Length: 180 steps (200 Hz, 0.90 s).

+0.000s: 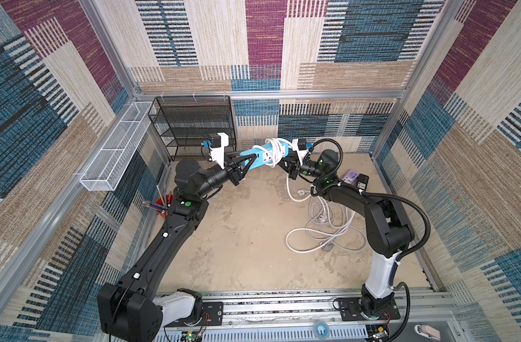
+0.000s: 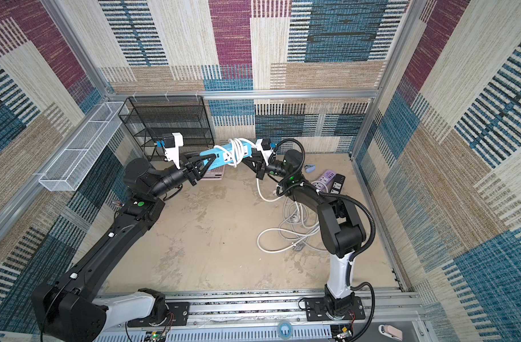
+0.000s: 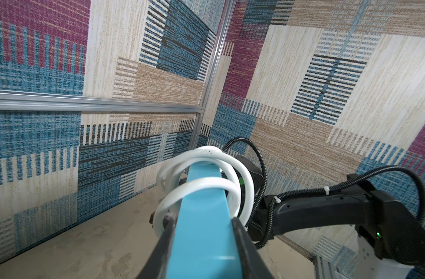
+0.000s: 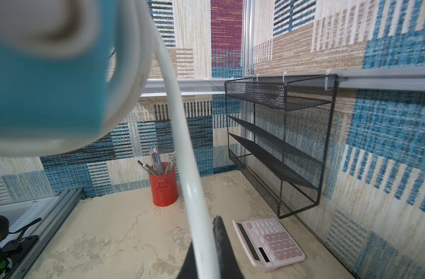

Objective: Unwrap the cord wrapped around the power strip
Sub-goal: Unwrap the power cord from the power strip.

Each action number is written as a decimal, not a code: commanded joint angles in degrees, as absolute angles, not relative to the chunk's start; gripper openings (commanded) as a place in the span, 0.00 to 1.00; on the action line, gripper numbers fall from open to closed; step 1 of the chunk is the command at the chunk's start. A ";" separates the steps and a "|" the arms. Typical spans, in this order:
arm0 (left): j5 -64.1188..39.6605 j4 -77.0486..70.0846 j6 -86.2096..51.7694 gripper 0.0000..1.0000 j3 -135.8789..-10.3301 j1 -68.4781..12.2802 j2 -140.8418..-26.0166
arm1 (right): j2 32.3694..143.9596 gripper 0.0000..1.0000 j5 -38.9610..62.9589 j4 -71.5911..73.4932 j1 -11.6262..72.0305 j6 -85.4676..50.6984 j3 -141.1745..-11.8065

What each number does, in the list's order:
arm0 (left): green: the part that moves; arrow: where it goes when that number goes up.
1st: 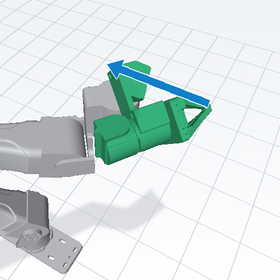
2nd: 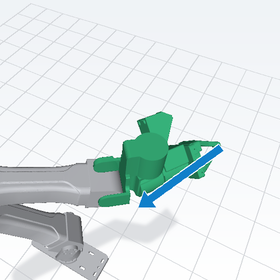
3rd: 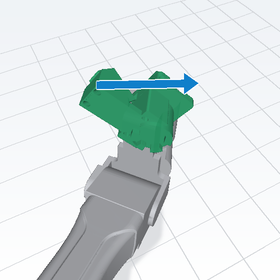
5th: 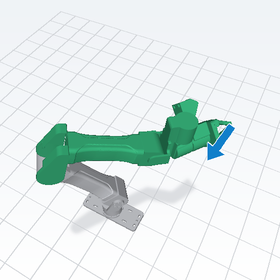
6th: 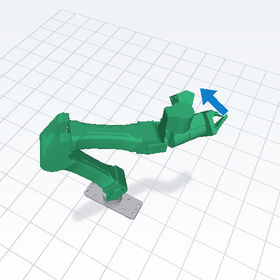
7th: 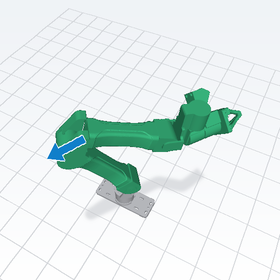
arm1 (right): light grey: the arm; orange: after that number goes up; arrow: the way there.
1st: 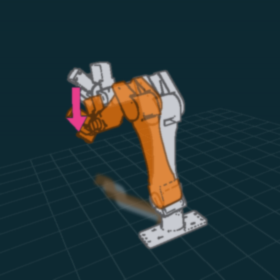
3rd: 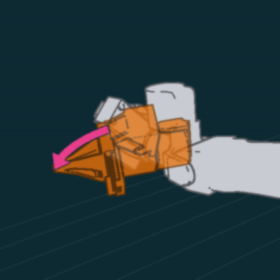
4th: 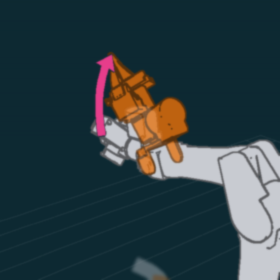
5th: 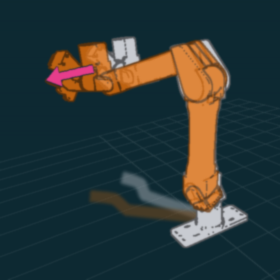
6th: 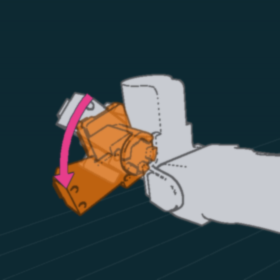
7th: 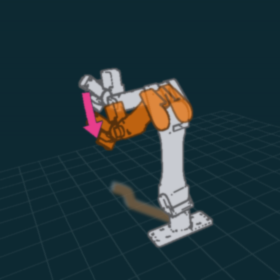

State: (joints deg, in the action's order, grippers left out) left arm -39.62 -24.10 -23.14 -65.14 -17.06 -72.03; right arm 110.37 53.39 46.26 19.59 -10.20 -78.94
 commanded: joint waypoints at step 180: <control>-26.46 -13.42 -16.08 0.00 -67.51 -16.38 -72.87 | 77.64 0.00 54.73 26.67 12.62 -1.65 -59.85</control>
State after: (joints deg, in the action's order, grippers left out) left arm -30.17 -11.73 -18.83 -67.90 -16.60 -73.69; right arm 80.88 51.66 29.15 11.18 -1.69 -63.53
